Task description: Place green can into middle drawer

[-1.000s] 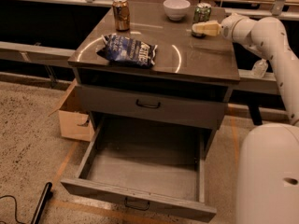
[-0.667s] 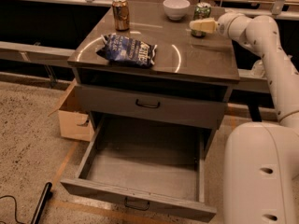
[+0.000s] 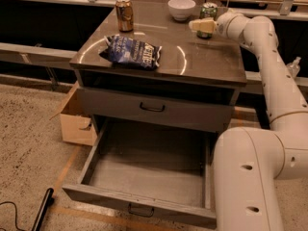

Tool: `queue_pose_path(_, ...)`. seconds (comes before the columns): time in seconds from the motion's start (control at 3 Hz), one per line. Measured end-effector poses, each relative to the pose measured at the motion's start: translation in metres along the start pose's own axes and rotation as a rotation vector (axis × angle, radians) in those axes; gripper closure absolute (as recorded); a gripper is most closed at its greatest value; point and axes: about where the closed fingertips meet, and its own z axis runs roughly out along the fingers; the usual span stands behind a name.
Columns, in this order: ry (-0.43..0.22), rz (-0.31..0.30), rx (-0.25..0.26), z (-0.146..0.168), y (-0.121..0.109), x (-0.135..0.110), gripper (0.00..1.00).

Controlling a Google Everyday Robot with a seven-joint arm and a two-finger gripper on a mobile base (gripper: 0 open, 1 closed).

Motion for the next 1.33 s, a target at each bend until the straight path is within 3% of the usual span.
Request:
queue_pose_path(0.33,0.007,-0.004,-0.015,0.007,0.007,0.002,0.18)
queue_pose_path(1.0,0.018,-0.02,-0.037,0.005,0.01,0.003,0.64)
queue_pose_path(1.33,0.003,-0.008,-0.046,-0.006,0.006,-0.009,0.87)
